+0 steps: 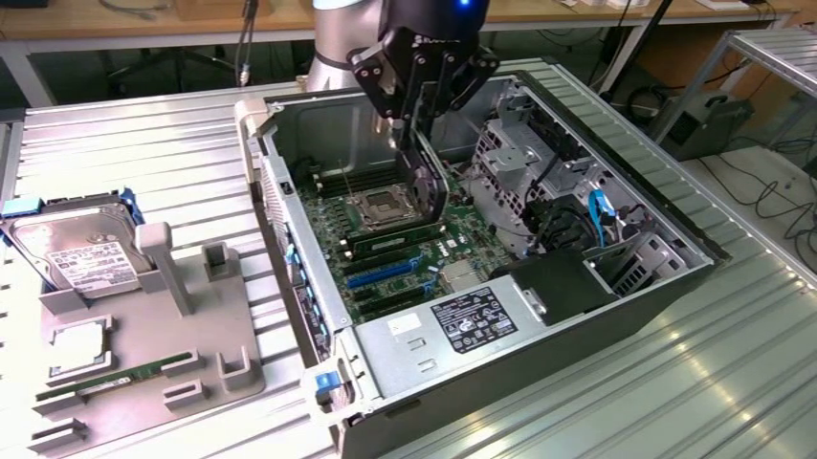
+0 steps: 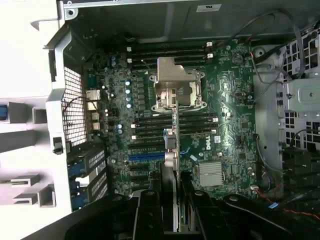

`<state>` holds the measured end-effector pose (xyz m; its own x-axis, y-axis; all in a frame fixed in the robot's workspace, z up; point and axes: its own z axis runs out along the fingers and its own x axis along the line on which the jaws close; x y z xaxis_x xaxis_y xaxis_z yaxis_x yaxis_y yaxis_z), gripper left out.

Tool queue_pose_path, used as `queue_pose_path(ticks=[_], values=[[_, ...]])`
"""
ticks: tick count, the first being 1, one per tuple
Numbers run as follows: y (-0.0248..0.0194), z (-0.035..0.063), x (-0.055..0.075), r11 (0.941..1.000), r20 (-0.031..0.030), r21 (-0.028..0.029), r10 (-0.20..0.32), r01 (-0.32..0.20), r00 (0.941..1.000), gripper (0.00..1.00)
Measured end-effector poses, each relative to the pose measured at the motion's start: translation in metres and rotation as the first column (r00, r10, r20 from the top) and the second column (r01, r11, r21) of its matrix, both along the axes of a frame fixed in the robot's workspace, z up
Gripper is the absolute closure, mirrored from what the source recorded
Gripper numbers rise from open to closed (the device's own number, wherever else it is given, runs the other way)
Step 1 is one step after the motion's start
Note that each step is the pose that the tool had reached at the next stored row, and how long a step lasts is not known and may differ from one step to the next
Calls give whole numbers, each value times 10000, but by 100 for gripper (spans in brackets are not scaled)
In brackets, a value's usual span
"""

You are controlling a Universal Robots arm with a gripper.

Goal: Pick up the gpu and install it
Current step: 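Pick up the gpu and move the gpu toward the slot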

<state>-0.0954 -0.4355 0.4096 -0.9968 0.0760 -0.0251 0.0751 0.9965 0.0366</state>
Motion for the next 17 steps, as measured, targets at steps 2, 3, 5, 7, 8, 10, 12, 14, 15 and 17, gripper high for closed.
queue_pose_path(ticks=[2,3,5,7,8,10,12,14,15,17], values=[[3,-7,20,10000,0,-2,0,0,10000,73],[4,-10,29,10000,0,-4,0,0,10000,73],[6,-18,47,10000,0,-4,-1,1,10000,73],[8,-24,64,10000,-1,-6,-1,1,10000,73],[10,-27,73,10000,-1,-8,-1,1,10000,73],[13,-34,90,10000,0,-8,0,0,10000,73],[15,-40,108,10000,0,-11,0,0,10000,73],[18,-47,124,10000,0,-12,0,0,10000,73],[19,-49,132,10000,0,-14,0,0,10000,73],[22,-56,152,10000,0,-16,0,0,10000,73]])
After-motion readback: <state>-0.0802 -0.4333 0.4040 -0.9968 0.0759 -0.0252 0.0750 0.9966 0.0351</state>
